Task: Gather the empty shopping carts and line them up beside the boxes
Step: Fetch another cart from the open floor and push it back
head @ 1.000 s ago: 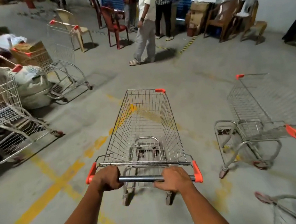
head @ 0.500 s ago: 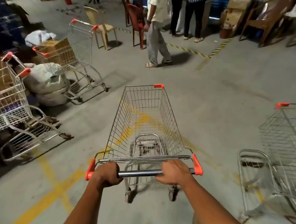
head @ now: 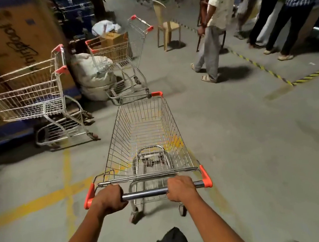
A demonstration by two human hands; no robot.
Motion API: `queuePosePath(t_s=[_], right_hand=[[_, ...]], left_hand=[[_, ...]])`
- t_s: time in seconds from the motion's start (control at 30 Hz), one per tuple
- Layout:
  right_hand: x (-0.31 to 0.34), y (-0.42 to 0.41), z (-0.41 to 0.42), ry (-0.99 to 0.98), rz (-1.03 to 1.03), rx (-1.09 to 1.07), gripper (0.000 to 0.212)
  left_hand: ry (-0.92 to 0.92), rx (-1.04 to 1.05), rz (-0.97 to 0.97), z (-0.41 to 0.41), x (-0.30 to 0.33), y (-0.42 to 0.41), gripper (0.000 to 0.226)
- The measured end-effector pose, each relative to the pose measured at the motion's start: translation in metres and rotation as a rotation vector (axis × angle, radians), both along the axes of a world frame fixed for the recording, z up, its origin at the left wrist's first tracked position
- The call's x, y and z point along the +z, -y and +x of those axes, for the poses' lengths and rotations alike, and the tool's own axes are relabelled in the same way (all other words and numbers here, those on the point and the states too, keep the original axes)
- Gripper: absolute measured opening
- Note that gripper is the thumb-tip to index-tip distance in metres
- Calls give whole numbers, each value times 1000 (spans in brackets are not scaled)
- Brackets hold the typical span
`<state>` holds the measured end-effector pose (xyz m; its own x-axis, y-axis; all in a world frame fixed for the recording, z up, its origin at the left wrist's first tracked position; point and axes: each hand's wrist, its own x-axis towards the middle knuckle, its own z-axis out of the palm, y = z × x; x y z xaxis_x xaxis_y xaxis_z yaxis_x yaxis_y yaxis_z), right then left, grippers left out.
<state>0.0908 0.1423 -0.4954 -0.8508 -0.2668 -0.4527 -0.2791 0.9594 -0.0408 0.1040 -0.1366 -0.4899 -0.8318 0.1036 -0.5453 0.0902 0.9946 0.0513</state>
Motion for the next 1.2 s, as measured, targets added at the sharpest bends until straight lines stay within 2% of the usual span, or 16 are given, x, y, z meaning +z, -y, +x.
queuePosePath(t_s=[0.2, 0.37, 0.57, 0.73, 1.0, 1.1, 1.2], right_hand=[[-3, -32, -119, 0, 31, 136, 28], [2, -48, -221, -3, 100, 251, 30], [3, -56, -322, -21, 110, 361, 30], [-1, -57, -395, -22, 84, 504, 33], [-8, -58, -516, -38, 17, 752, 32], [-11, -58, -551, -32, 7, 854, 31], [-10, -58, -582, -29, -18, 941, 33]], left_hand=[[143, 116, 53, -80, -3, -42, 34], [263, 322, 160, -151, 1, -75, 25], [207, 422, 193, -211, -4, -95, 38], [178, 511, 183, -254, -4, -109, 41], [163, 820, 294, -329, 11, -145, 24], [145, 901, 254, -348, 19, -166, 30], [83, 959, 163, -363, 17, -185, 22]])
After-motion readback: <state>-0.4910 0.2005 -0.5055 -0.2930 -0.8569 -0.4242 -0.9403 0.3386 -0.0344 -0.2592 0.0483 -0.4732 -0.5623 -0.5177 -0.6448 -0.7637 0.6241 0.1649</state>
